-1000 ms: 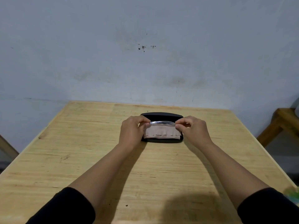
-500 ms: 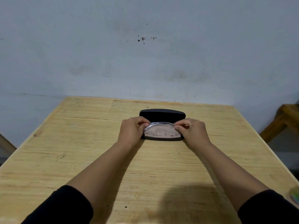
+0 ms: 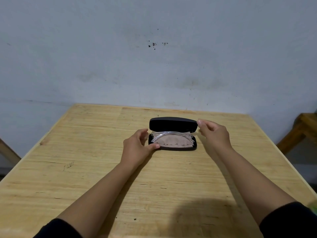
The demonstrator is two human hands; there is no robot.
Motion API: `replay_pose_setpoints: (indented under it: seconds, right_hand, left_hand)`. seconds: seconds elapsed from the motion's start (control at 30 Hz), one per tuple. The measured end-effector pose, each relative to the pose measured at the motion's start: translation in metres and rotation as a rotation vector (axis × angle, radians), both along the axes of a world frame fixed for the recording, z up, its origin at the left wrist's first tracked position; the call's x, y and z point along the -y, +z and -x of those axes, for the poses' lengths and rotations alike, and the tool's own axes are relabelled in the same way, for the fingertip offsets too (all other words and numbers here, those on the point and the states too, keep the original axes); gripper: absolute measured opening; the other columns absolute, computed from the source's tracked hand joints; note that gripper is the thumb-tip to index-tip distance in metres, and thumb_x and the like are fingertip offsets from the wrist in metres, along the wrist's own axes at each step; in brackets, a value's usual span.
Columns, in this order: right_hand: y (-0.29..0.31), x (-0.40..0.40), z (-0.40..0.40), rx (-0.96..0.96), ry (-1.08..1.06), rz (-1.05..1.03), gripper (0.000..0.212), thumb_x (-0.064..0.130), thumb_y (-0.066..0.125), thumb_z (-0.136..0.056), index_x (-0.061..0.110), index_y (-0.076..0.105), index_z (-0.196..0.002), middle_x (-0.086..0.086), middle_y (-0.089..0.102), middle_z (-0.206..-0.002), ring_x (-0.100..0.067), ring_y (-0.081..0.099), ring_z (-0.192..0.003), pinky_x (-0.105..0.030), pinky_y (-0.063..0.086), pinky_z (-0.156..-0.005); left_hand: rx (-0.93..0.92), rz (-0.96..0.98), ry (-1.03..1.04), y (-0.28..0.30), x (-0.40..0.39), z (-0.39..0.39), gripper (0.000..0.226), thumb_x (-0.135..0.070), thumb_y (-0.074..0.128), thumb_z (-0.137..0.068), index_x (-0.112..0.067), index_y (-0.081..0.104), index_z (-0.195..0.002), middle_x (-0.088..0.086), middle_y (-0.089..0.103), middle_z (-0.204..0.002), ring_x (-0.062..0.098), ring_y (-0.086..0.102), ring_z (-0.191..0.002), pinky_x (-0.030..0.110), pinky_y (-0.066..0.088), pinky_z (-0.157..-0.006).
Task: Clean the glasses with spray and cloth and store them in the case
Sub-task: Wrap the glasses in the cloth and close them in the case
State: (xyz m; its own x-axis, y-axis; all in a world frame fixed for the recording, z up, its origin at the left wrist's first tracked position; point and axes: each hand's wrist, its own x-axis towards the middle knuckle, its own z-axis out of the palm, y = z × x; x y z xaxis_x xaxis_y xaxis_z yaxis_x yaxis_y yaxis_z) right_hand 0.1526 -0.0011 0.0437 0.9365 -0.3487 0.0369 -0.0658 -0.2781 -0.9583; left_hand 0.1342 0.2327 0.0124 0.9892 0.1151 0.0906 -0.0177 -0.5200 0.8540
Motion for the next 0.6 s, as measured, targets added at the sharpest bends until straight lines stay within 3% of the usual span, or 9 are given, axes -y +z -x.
replay_pose_setpoints:
  seconds: [0.1, 0.27, 0.43, 0.6]
  right_hand:
    - [-0.001, 0.000, -0.009, -0.094, 0.085, -0.096, 0.034, 0.043, 0.065, -0.082, 0.017, 0.072, -0.102, -0.001, 0.074, -0.096, -0.017, 0.068, -0.086, -0.028, 0.053, -0.083]
    - [0.004, 0.003, -0.014, -0.110, 0.127, -0.157, 0.022, 0.034, 0.070, -0.080, 0.014, 0.074, -0.090, -0.002, 0.070, -0.078, -0.013, 0.062, -0.071, -0.019, 0.055, -0.071]
    - [-0.002, 0.006, -0.007, -0.088, 0.180, -0.256, 0.019, 0.024, 0.074, -0.077, 0.009, 0.075, -0.089, -0.010, 0.075, -0.096, -0.025, 0.069, -0.096, -0.037, 0.052, -0.093]
    - [-0.008, 0.007, 0.005, -0.023, 0.173, -0.107, 0.011, 0.029, 0.074, -0.077, 0.025, 0.075, -0.087, 0.000, 0.074, -0.097, -0.019, 0.068, -0.098, -0.041, 0.052, -0.093]
  left_hand:
    - [-0.020, 0.030, -0.037, 0.001, -0.001, 0.001, 0.083, -0.029, 0.086, -0.061, -0.017, 0.048, -0.134, 0.003, 0.065, -0.120, 0.008, 0.059, -0.107, 0.016, 0.039, -0.096]
    - [-0.009, 0.054, -0.041, 0.003, -0.001, 0.003, 0.082, -0.020, 0.086, -0.062, -0.014, 0.048, -0.134, 0.005, 0.065, -0.120, 0.010, 0.060, -0.107, 0.010, 0.037, -0.092]
    - [-0.011, 0.069, -0.049, 0.003, -0.002, 0.002, 0.082, -0.019, 0.086, -0.062, -0.014, 0.047, -0.134, 0.005, 0.065, -0.121, 0.004, 0.058, -0.099, 0.006, 0.037, -0.087]
    - [-0.012, 0.057, -0.057, 0.003, -0.002, 0.003, 0.083, -0.019, 0.085, -0.063, -0.015, 0.045, -0.136, 0.003, 0.065, -0.121, 0.002, 0.056, -0.095, 0.014, 0.039, -0.094]
